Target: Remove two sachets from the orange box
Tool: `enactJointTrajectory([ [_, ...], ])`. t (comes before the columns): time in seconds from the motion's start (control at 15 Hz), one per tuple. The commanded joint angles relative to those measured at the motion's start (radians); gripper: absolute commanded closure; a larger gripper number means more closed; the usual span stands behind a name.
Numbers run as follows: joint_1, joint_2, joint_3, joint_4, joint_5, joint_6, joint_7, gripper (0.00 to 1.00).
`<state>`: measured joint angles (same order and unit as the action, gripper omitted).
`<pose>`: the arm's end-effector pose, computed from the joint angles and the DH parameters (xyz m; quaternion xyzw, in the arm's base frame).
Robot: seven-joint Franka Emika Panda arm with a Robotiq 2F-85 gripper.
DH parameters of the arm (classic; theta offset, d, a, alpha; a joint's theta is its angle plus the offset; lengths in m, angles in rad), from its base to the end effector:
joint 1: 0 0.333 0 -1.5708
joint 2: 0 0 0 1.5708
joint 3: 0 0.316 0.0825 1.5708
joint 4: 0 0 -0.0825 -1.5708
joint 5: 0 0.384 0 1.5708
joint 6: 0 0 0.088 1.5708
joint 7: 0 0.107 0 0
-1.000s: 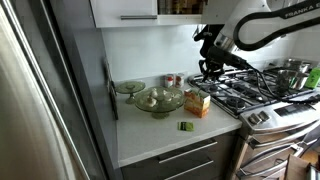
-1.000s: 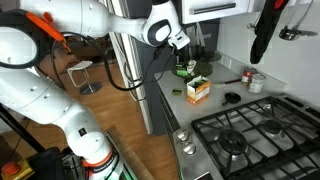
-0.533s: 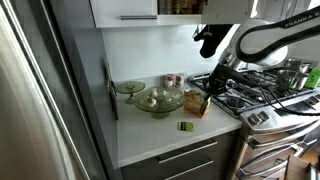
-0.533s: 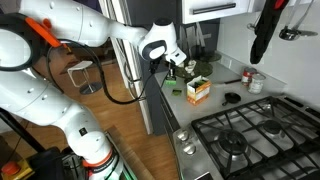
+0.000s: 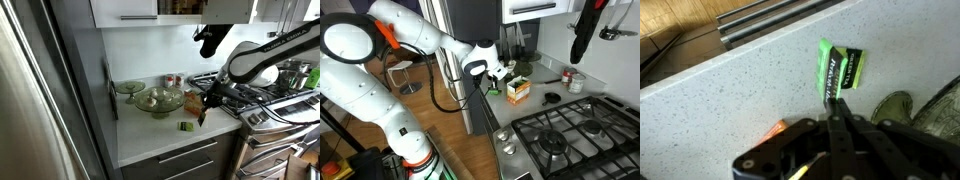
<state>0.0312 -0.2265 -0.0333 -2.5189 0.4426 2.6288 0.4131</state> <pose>0.4691 -0.0114 0.3939 -0.9056 0.3652 -0.1302 0.1720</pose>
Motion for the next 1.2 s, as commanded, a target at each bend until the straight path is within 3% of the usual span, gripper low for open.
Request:
enactJointTrajectory([
  [0.0,0.007,0.064,0.007,-0.014,0.070,0.127,-0.044,1.00],
  [0.33,-0.002,0.133,0.013,-0.019,0.064,0.230,-0.046,1.00],
  [0.73,-0.023,0.161,0.011,-0.023,0.004,0.229,-0.024,1.00],
  [0.87,-0.041,0.160,0.007,-0.028,-0.051,0.227,-0.004,0.73],
  [1.13,-0.074,0.117,0.003,-0.027,-0.155,0.186,0.036,0.44],
])
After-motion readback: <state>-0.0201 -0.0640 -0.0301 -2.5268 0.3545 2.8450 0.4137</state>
